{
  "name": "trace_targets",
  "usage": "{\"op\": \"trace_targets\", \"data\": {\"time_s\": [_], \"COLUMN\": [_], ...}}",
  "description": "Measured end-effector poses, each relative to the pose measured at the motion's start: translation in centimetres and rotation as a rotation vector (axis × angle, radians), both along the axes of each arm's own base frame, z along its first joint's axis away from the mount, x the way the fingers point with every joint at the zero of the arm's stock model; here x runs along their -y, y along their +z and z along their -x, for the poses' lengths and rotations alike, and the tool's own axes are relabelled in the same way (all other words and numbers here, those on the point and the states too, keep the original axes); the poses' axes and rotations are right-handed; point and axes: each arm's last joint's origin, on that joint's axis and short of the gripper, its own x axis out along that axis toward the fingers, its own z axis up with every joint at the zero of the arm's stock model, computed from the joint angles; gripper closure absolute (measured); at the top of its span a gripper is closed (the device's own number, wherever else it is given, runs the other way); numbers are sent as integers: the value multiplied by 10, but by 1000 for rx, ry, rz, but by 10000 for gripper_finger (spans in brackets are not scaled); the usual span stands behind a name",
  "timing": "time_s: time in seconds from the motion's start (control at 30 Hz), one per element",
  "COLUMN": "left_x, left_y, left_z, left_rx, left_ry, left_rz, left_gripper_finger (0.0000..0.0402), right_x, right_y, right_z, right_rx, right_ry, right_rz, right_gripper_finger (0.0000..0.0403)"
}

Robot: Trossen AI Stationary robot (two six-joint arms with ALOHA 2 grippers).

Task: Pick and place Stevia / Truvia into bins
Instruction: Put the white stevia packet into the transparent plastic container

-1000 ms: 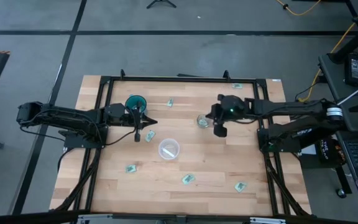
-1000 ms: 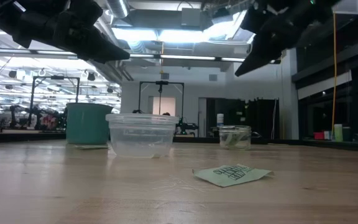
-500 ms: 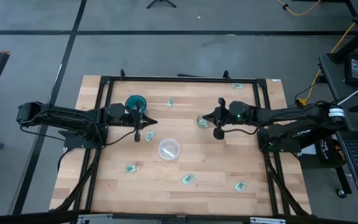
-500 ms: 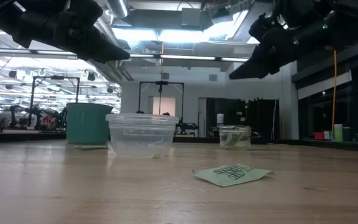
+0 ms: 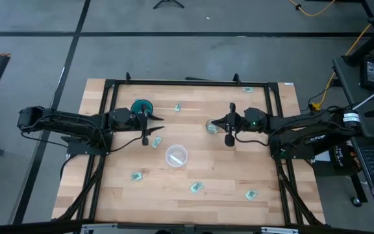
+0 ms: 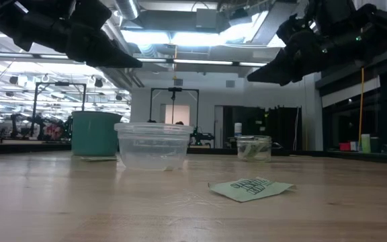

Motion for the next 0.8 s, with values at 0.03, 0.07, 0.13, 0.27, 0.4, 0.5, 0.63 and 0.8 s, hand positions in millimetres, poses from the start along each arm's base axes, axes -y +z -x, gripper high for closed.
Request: {"op": "trace_targets", "data": {"time_s": [0.03,0.07,0.13,0.27,0.4,0.5,0.63,0.8], "left_x": [0,0,0,0,0,2,9,18], "left_y": [0,0,0,0,-2,-6,-6,11], "left_z": [0,0,0,0,1,1,1,-5], "left_rx": [2,5,13,29,40,17,14,-36], "left_ry": [2,5,14,37,86,123,164,239], "left_rz": [9,22,61,153,304,340,345,311], "left_gripper_finger": [249,241,231,224,229,232,233,233], "right_x": [0,0,0,0,1,1,1,1], "right_y": [0,0,0,0,2,3,3,3], "right_z": [0,0,0,0,0,-1,-1,-1], "right_rx": [-1,-1,-1,-1,12,20,18,16], "right_ry": [0,0,0,9,10,10,13,14], "right_rz": [0,0,1,38,55,58,68,75], "right_gripper_finger": [397,399,400,397,391,390,389,389]}}
